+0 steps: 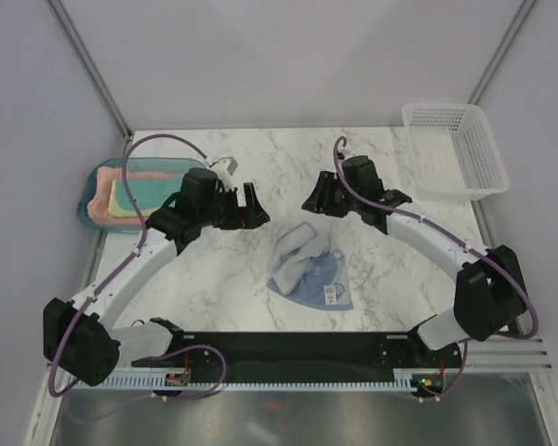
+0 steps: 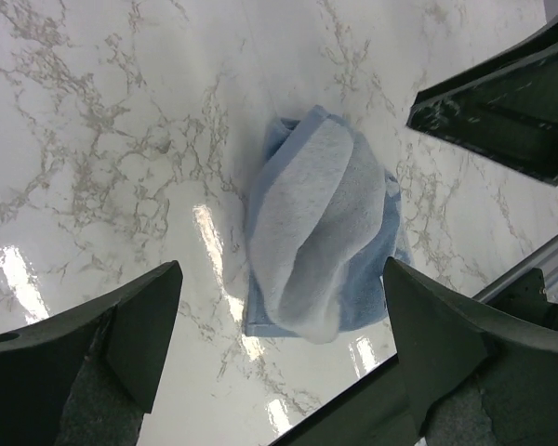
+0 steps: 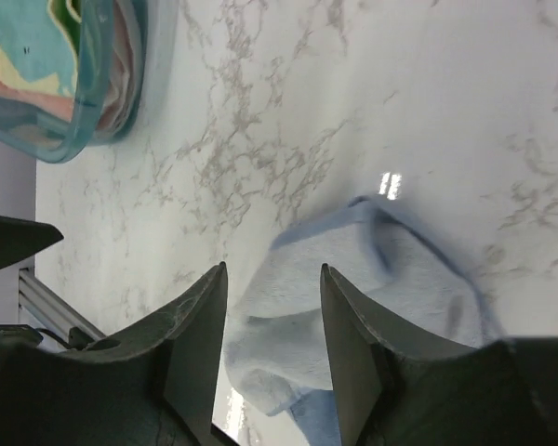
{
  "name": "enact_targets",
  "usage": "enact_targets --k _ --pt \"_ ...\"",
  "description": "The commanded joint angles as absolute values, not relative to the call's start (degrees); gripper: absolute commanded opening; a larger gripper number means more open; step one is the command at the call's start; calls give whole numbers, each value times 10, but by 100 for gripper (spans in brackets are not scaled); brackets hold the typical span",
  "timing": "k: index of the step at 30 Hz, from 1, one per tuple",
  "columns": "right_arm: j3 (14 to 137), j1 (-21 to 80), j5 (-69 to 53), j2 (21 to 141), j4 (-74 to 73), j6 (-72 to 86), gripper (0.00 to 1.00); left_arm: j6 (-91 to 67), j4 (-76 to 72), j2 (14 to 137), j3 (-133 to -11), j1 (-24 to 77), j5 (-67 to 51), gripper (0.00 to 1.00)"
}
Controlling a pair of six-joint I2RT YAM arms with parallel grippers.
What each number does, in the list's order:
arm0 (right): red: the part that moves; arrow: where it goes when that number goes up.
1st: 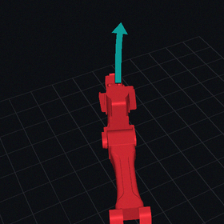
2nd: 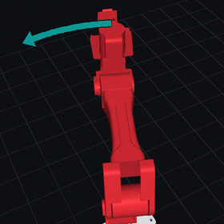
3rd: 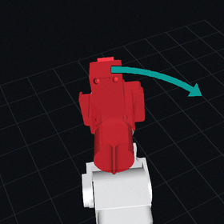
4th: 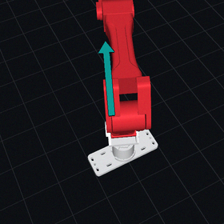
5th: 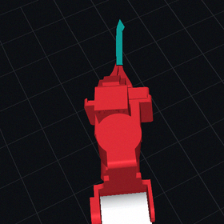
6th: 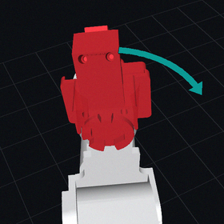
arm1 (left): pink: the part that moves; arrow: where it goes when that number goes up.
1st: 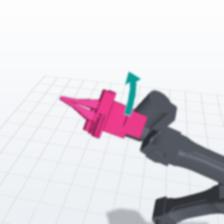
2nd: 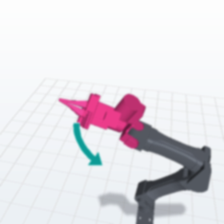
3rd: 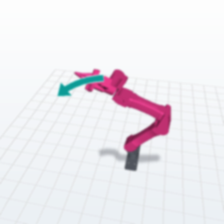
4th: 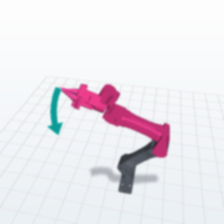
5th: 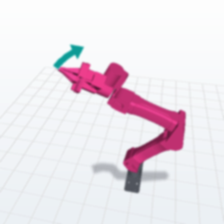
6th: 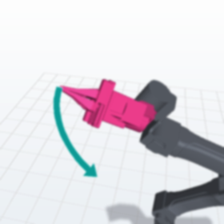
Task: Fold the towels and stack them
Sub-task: Move the towel to the center of the board, then flatten out the crumpled towel
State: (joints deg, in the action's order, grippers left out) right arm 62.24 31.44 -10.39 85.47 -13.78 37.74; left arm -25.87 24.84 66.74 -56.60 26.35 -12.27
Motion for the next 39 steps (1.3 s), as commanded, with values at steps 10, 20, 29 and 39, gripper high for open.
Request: enact_targets --k 10,20,29,39 --pt "679 229 -329 1019 -99 213 51 -299 162 794 -574 263 -220 90" --pt "779 262 -388 1155 -74 170 54 -311 163 636 -469 263 -107 90" --pt "932 310 -345 1259 -230 5 57 -352 162 475 -397 263 -19 91" --pt "964 315 -391 1307 -256 -8 53 -353 167 398 -381 263 15 91"
